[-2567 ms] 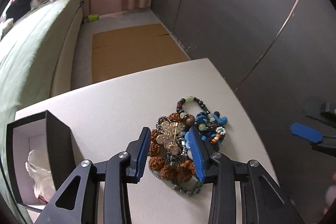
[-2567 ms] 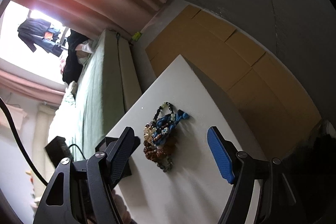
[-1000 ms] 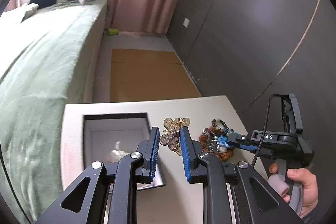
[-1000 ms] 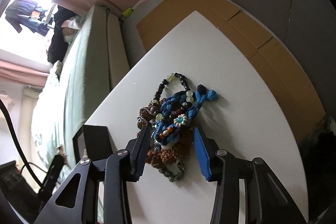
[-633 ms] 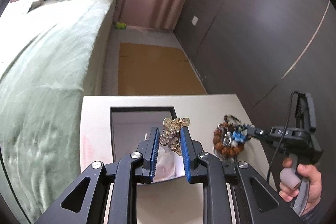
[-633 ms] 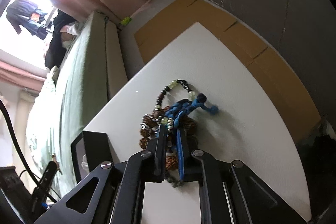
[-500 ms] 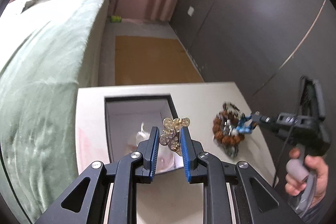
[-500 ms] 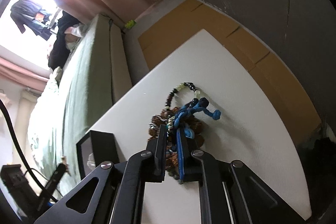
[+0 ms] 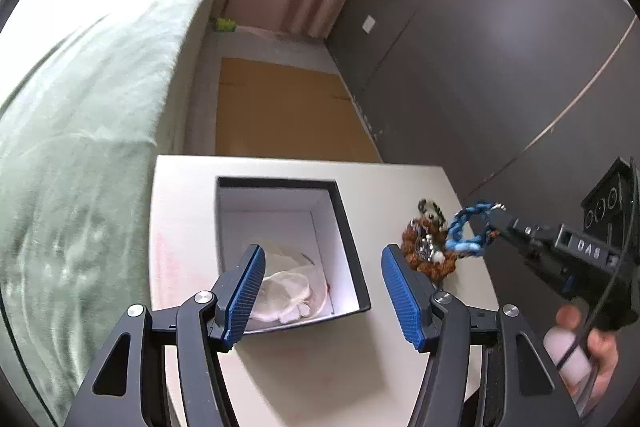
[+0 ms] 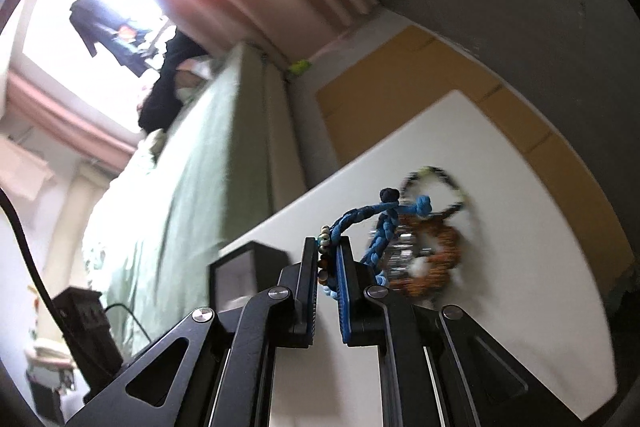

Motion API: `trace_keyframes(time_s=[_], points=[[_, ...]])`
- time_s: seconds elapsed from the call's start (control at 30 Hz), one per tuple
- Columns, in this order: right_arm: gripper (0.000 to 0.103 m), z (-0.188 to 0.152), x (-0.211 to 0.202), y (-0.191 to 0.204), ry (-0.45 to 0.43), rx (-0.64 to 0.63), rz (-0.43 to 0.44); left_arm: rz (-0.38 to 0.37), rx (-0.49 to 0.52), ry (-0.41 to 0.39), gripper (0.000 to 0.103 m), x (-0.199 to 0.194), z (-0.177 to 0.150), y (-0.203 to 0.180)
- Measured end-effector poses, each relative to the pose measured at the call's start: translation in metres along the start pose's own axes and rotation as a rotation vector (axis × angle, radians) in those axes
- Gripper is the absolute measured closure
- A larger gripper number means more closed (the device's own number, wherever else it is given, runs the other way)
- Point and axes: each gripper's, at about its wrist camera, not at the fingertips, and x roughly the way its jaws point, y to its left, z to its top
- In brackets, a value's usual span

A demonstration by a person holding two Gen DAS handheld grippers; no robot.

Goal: Organize jewelry
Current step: 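Carry the blue beaded bracelet into the box and open the right gripper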

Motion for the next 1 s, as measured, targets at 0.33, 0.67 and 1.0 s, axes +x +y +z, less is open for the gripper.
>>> trace_keyframes(time_s=[0.33,0.67,1.0], points=[[0.093,-0.021,0.031,0.058,0.045,-0.124,0.167,0.032,-0.065,-0.072,0.041,-0.027,0.01,0.027],[0.093,-0.044,0.072,0.096,0.125,-0.212,0.237,0.034,-0.126,-0.123,0.041,-0.048,0.016,0.049],[0.053,-0.045,0.083,0.081,0.202,-0.232,0.08,0.029,-0.125,-0.124,0.041,-0.049,0.017,0.049]])
